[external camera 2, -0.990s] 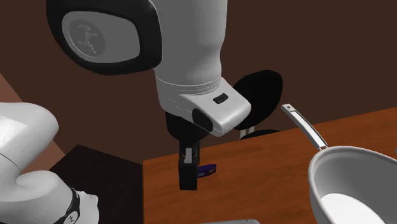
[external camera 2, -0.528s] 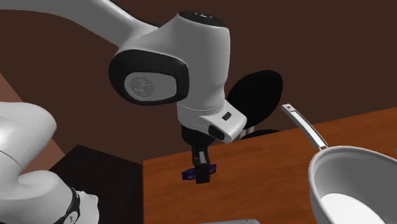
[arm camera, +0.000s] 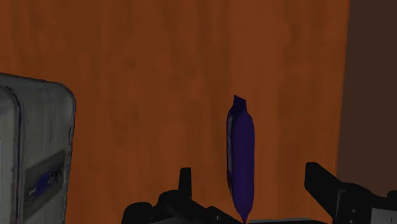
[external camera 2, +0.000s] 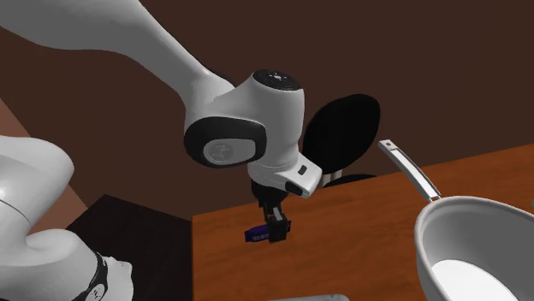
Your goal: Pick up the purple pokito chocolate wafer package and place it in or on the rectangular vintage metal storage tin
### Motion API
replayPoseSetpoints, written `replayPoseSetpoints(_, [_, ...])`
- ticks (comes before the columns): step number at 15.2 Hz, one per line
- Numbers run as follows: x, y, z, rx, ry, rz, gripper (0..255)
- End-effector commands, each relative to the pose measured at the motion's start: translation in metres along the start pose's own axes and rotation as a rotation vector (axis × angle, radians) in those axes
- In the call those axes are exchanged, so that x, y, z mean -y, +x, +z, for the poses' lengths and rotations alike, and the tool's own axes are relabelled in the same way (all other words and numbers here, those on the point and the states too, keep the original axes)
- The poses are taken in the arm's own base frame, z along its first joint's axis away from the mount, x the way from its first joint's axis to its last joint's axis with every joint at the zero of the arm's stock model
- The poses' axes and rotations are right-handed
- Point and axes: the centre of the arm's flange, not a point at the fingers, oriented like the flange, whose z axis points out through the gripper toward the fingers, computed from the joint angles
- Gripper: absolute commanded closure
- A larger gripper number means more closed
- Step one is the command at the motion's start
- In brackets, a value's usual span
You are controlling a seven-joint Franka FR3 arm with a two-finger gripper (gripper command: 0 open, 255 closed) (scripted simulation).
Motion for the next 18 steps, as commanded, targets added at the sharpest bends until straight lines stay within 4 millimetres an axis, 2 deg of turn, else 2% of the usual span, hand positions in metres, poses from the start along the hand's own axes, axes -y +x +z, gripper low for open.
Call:
replayPoseSetpoints(1, [0.002,0.001,0.012,-0.001,0.001,-0.005,0])
replayPoseSetpoints(6, [0.002,0.001,0.036,-0.001,0.001,-0.005,0])
replayPoseSetpoints(13, [0.002,0.001,0.036,-0.001,0.001,-0.005,0])
replayPoseSetpoints(14, [0.002,0.001,0.036,-0.001,0.001,-0.005,255])
replayPoseSetpoints(18, [0.002,0.001,0.036,-0.001,0.001,-0.005,255])
